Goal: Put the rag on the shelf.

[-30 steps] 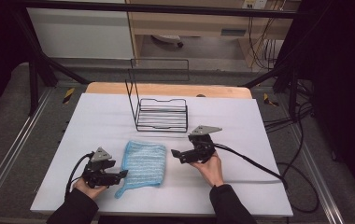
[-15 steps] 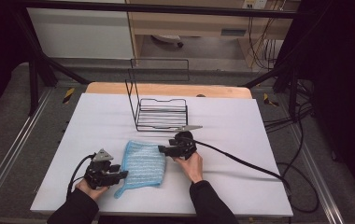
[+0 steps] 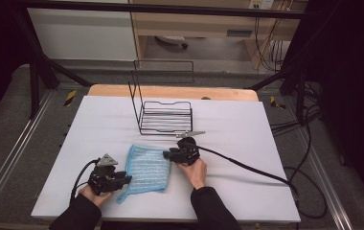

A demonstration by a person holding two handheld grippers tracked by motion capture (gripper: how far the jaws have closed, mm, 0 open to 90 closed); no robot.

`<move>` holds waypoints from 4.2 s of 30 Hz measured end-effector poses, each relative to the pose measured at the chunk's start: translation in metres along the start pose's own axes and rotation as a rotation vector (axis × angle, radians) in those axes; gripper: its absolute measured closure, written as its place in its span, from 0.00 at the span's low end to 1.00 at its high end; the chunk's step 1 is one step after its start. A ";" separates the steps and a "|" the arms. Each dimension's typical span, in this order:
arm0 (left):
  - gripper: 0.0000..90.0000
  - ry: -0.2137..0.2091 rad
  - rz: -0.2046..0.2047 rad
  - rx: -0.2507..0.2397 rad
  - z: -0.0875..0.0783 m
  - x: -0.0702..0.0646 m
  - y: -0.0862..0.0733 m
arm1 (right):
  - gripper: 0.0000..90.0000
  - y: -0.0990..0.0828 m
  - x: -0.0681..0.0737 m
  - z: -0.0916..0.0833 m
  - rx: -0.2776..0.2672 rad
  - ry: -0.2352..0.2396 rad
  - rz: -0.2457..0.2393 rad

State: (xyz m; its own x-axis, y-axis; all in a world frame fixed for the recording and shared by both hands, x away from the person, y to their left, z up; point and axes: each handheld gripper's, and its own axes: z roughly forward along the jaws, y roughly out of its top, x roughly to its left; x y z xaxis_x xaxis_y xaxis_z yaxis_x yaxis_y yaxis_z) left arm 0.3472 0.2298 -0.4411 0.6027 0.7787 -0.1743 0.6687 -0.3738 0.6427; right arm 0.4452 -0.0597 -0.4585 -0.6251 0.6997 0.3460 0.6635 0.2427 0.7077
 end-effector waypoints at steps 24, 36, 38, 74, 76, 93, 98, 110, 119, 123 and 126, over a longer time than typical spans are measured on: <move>1.00 -0.087 -0.023 -0.021 0.001 -0.010 0.007 | 0.92 0.008 0.001 -0.024 0.047 -0.018 -0.031; 0.69 0.023 0.043 -0.054 0.008 -0.024 0.012 | 0.91 0.010 -0.011 -0.030 0.098 -0.094 -0.078; 0.63 0.014 0.034 -0.037 0.012 -0.023 0.012 | 0.90 0.009 -0.012 -0.027 0.087 -0.103 -0.080; 0.96 -0.150 -0.008 0.002 0.014 -0.038 0.006 | 0.97 -0.059 0.037 -0.082 0.098 0.050 -0.106; 0.95 -0.156 0.017 0.012 0.014 -0.042 0.004 | 0.96 -0.062 0.037 -0.086 0.113 0.045 -0.113; 0.33 0.046 0.047 -0.126 0.001 -0.011 0.050 | 0.19 -0.052 0.020 -0.112 -0.044 -0.009 -0.174; 0.23 0.072 0.013 -0.119 0.022 -0.005 0.073 | 0.12 -0.050 0.014 -0.116 -0.071 -0.016 -0.169; 0.46 0.047 -0.057 -0.013 0.060 0.009 0.082 | 0.09 -0.052 0.009 -0.114 -0.067 -0.035 -0.165; 0.70 -0.004 -0.075 0.001 0.065 0.007 0.079 | 0.10 -0.051 0.007 -0.112 -0.064 -0.036 -0.161; 0.72 -0.009 -0.085 0.004 0.066 0.008 0.078 | 0.10 -0.050 0.006 -0.111 -0.064 -0.032 -0.157; 0.72 -0.010 -0.098 0.000 0.066 0.008 0.077 | 0.10 -0.049 0.006 -0.110 -0.070 -0.035 -0.145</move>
State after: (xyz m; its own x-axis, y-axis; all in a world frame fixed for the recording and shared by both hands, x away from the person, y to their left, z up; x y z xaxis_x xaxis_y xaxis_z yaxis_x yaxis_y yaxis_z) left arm 0.4324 0.1735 -0.4420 0.5391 0.8062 -0.2436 0.7245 -0.2965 0.6222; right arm 0.3640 -0.1415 -0.4229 -0.6969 0.6838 0.2163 0.5363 0.2967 0.7901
